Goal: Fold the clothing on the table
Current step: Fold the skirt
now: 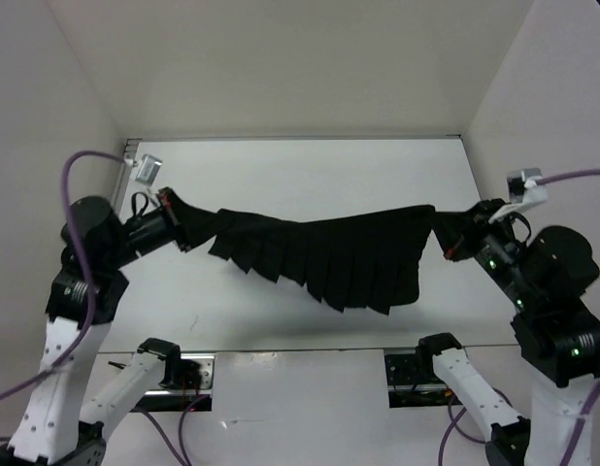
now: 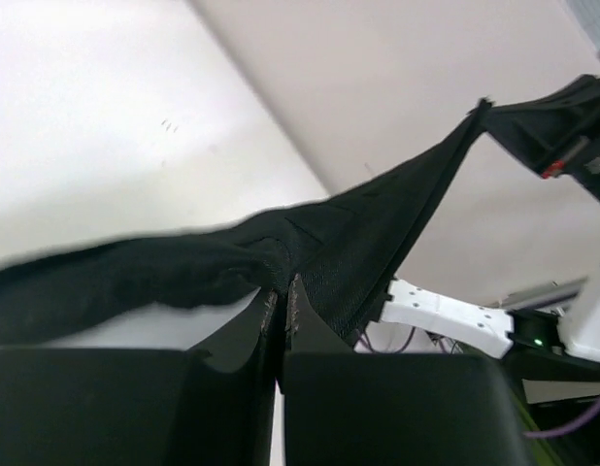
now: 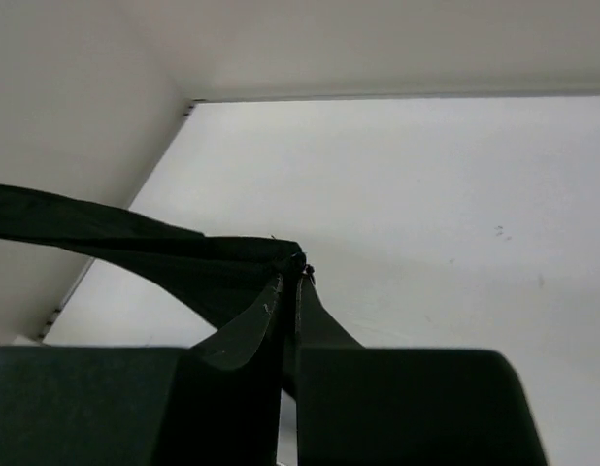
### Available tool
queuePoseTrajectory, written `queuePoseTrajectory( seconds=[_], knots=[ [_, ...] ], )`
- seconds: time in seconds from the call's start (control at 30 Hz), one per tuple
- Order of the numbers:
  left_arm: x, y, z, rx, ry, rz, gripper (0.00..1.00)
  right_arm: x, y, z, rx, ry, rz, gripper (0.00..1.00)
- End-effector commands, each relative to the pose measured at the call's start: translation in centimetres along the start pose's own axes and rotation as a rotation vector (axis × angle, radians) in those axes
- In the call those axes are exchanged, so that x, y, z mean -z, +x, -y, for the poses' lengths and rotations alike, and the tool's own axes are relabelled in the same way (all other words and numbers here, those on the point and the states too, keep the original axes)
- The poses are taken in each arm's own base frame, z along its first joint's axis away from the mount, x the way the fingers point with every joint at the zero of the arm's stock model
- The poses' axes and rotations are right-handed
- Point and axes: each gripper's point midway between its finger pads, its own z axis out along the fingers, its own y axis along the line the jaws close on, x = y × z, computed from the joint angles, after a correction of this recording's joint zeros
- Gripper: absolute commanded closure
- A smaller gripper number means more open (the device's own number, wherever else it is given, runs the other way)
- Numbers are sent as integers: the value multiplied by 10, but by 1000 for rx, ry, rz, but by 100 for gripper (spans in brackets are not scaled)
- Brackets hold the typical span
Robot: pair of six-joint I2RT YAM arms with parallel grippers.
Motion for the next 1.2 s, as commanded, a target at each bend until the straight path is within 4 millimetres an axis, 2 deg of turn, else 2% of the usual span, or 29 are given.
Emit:
queuePoseTrajectory(
  seconds=[0.0, 0.07, 0.1, 0.13, 0.17, 0.2, 0.23, 0.27, 0.33, 0.37, 0.43, 0.47, 0.5, 0.53, 0.63, 0.67, 0.7, 0.73, 0.77, 0.8, 0.87, 0.93, 0.97, 1.0, 1.03, 1.07, 1.1, 1.13, 1.17],
  knots=[
    [22, -1, 4, -4, -47, 71, 100, 20, -8, 9, 53, 60, 34, 100],
    [27, -10, 10, -27, -62, 98, 100, 13, -1, 10, 38, 56, 3, 100],
    [20, -12, 0, -4, -93, 84, 100, 6, -5, 7, 27, 45, 9, 100],
    [15, -13, -7, -4, -114, 74, 100, -12, 3, 12, 7, 60, -38, 100],
    [2, -12, -26, 19, -156, 45, 100, -25, 10, 17, -7, 70, -68, 100],
    [-7, -16, -33, 24, -160, 40, 100, -39, 9, 16, -16, 59, -66, 100],
    [-15, -19, -46, 39, -190, 37, 100, -65, 25, 25, -45, 81, -128, 100],
    [-35, -15, -74, 70, -235, -11, 100, -80, 31, 30, -49, 89, -151, 100],
    [-57, -17, -101, 76, -255, -45, 100, -114, 41, 38, -71, 93, -187, 100],
    [-76, -11, -137, 114, -305, -96, 100, -142, 58, 53, -98, 131, -253, 100],
    [-98, -23, -159, 104, -310, -104, 100, -173, 63, 65, -115, 148, -264, 100],
    [-115, -15, -194, 136, -349, -152, 100, -197, 83, 76, -126, 170, -325, 100],
    [-123, -15, -208, 156, -359, -166, 100, -208, 86, 86, -130, 194, -331, 100],
    [-138, -17, -232, 170, -367, -186, 100, -230, 99, 95, -136, 206, -365, 100],
    [-166, -17, -266, 204, -360, -219, 100, -255, 108, 116, -142, 240, -398, 100],
    [-170, -21, -277, 201, -367, -217, 100, -266, 115, 130, -149, 272, -416, 100],
    [-179, -10, -296, 231, -385, -247, 100, -272, 114, 138, -138, 289, -411, 100],
    [-182, -13, -301, 239, -368, -250, 100, -277, 115, 140, -139, 291, -415, 100],
    [-186, -27, -302, 235, -356, -227, 100, -283, 121, 149, -135, 303, -432, 100],
    [-192, -22, -314, 258, -365, -238, 100, -288, 112, 148, -123, 295, -415, 100],
    [-194, -25, -315, 269, -339, -245, 100, -292, 107, 152, -126, 303, -411, 100],
    [-191, -27, -318, 272, -345, -238, 100, -291, 117, 147, -134, 268, -452, 100],
    [-190, -20, -321, 285, -352, -250, 100, -287, 120, 145, -139, 258, -461, 100],
    [-186, -23, -315, 274, -346, -240, 100, -284, 122, 140, -154, 241, -468, 100],
    [-181, -8, -319, 291, -359, -265, 100, -279, 124, 137, -157, 231, -474, 100],
    [-178, -8, -314, 286, -356, -261, 100, -273, 139, 133, -164, 221, -507, 100],
    [-175, -4, -313, 287, -357, -262, 100, -262, 134, 124, -176, 198, -500, 100],
    [-171, 2, -312, 296, -362, -270, 100, -257, 140, 112, -166, 175, -514, 100],
    [-166, 12, -310, 308, -359, -282, 100, -247, 158, 109, -172, 180, -564, 100]
  ],
)
